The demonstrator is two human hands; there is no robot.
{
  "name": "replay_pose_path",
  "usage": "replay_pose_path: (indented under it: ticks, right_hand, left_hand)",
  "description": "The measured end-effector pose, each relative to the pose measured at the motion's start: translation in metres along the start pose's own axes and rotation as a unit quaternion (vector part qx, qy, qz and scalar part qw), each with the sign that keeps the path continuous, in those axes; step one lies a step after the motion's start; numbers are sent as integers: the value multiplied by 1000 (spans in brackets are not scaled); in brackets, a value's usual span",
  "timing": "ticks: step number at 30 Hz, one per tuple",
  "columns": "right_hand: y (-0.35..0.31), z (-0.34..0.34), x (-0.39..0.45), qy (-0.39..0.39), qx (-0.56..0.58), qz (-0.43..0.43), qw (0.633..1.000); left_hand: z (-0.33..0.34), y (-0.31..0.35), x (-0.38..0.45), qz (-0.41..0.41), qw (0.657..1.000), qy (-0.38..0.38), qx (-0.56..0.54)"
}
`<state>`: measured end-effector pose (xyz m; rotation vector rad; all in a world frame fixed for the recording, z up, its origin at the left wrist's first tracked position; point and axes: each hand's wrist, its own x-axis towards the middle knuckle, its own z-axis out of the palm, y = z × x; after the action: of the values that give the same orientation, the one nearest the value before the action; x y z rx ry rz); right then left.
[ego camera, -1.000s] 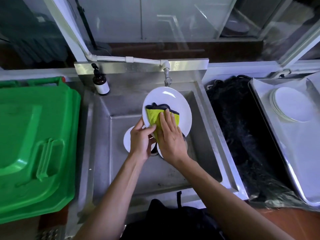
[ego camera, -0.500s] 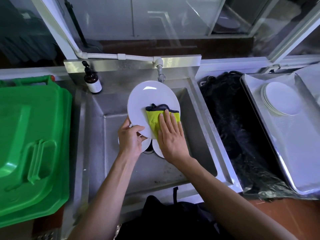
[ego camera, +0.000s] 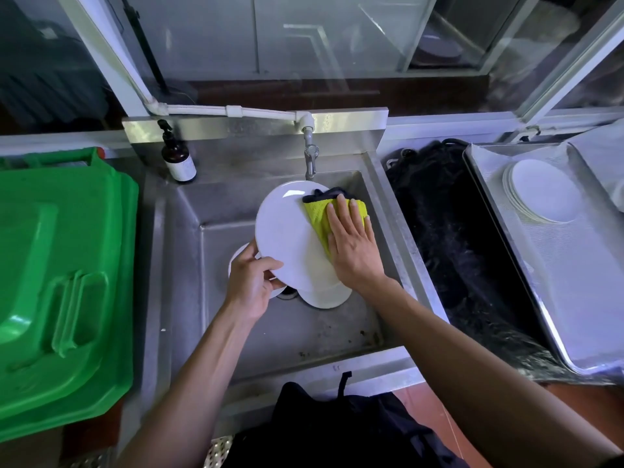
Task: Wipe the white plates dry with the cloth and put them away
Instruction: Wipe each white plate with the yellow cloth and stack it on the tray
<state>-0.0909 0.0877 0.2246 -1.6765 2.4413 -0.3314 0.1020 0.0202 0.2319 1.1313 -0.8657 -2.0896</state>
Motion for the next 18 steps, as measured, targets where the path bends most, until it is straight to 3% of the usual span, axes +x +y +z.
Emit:
replay_pose_path:
  ticks: [6, 13, 18]
  right_hand:
    - [-5, -10, 6, -12, -10, -84, 996]
    - [-28, -2, -17, 1, 57, -186, 981]
    - [-31, 1, -26, -4, 57, -230, 972]
  left_hand:
    - [-5, -2, -8, -13, 998, -43, 39]
    - [0, -2, -11, -11, 995, -79, 57]
    - [0, -6, -14, -18, 994, -78, 74]
